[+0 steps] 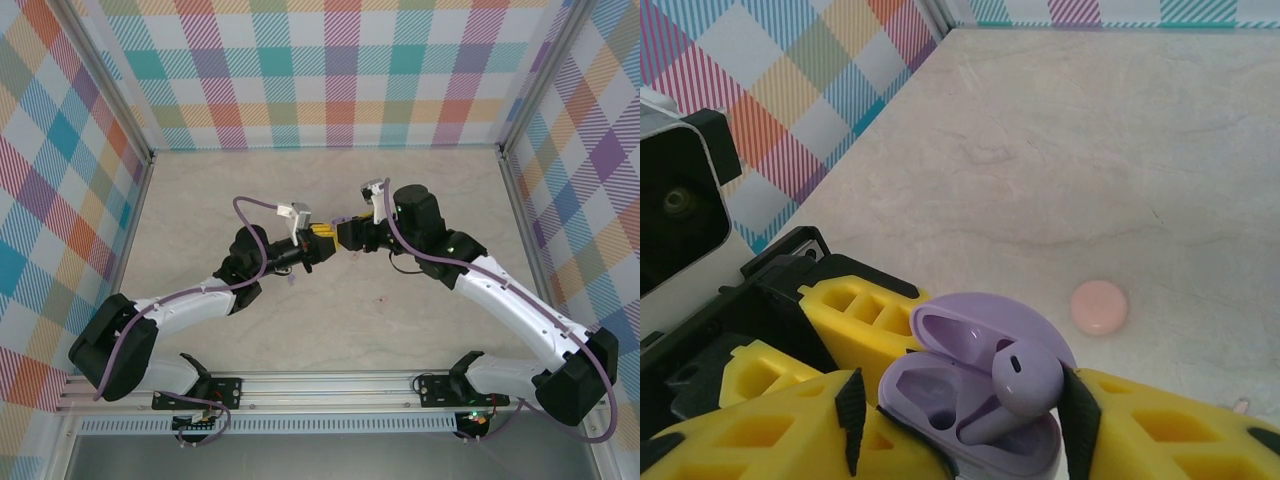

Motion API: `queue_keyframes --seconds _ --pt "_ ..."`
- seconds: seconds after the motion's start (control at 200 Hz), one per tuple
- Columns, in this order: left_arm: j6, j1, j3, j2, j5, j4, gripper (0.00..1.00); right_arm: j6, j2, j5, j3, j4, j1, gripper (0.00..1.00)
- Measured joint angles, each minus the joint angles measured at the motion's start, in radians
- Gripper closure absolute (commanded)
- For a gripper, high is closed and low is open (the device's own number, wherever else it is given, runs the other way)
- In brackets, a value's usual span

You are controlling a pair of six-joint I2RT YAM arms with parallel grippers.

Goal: Insert the wireless bluetooth earbuds into the charging case

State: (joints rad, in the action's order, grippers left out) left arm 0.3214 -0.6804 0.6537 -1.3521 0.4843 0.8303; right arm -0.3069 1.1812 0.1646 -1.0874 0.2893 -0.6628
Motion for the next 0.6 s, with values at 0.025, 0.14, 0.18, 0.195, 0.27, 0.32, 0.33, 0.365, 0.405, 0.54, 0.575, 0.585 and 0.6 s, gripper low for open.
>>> queue_keyframes --seconds 0.025,0.14,0.18,0.195,0.27,0.32,0.33,0.365,0.405,0.54,0.575,0.585,0.6 --pt "-0.001 0.0 0.0 0.002 0.0 -0.002 0.82 0.001 0.0 -0.001 -0.003 0.003 0.0 0.4" --pt "-0.012 0.0 0.0 0.012 0.0 -0.017 0.82 0.001 -0.009 -0.013 -0.015 0.023 0.0 0.37" --pt "-0.016 0.0 0.0 0.014 0.0 -0.018 0.82 0.0 -0.014 -0.016 -0.018 0.027 0.0 0.37" --pt "-0.019 0.0 0.0 0.014 0.0 -0.018 0.82 0.001 -0.015 -0.018 -0.018 0.028 0.0 0.37" --pt "-0.024 0.0 0.0 0.015 0.0 -0.019 0.82 0.001 -0.022 -0.026 -0.021 0.032 0.0 0.38" --pt "-0.027 0.0 0.0 0.015 0.0 -0.021 0.82 0.001 -0.025 -0.026 -0.023 0.036 0.0 0.38" --pt "-0.027 0.0 0.0 0.015 0.0 -0.021 0.82 0.0 -0.025 -0.026 -0.023 0.038 0.0 0.38" --pt "-0.027 0.0 0.0 0.015 0.001 -0.022 0.82 0.0 -0.025 -0.026 -0.026 0.042 0.0 0.38" --pt "-0.027 0.0 0.0 0.015 0.0 -0.023 0.82 0.0 -0.025 -0.026 -0.026 0.042 0.0 0.38" --pt "-0.027 0.0 0.0 0.015 0.0 -0.024 0.82 -0.001 -0.025 -0.026 -0.026 0.045 0.0 0.39" --pt "-0.027 0.0 0.0 0.015 0.0 -0.026 0.82 -0.003 -0.025 -0.035 -0.026 0.046 0.0 0.39" --pt "-0.028 0.0 0.0 0.015 0.0 -0.027 0.82 -0.004 -0.025 -0.037 -0.026 0.047 0.0 0.39" --pt "-0.028 0.0 0.0 0.015 0.0 -0.029 0.82 -0.007 -0.025 -0.045 -0.026 0.049 0.0 0.39"
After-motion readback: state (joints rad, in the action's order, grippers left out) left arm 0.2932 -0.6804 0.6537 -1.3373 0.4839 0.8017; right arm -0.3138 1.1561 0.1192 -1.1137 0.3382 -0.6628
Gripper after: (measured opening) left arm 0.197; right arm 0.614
